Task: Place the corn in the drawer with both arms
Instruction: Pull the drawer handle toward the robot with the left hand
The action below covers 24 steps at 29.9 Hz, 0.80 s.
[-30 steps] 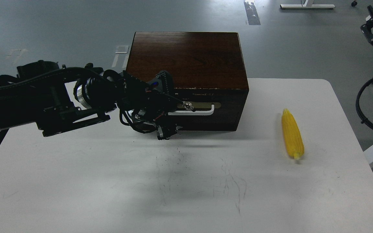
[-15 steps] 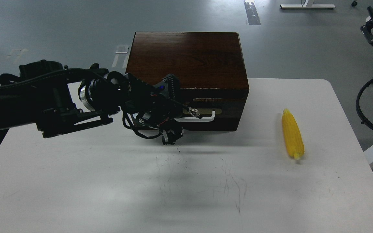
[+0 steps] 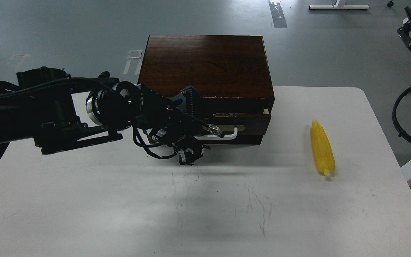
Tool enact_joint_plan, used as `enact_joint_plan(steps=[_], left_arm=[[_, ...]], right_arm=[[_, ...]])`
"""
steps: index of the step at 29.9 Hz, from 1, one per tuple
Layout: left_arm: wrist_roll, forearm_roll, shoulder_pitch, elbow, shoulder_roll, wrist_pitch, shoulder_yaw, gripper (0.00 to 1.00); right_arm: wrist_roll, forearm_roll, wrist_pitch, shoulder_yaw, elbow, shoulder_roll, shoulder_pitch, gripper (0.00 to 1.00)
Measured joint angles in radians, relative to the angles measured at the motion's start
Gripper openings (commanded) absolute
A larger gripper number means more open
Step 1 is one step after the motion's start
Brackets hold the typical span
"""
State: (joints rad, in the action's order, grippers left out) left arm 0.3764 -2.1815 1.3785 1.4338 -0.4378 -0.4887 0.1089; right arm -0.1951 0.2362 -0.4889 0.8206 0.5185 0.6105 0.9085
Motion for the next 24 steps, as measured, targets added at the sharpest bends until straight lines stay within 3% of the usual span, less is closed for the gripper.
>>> enact_joint_plan(steps=[24], left_arm=[[-0.001,0.000,0.008,0.084,-0.036,0.000,-0.002,0.38]], right_arm=[[0.000,0.000,0.000,-0.002,0.000,0.000,0.000,1.00]])
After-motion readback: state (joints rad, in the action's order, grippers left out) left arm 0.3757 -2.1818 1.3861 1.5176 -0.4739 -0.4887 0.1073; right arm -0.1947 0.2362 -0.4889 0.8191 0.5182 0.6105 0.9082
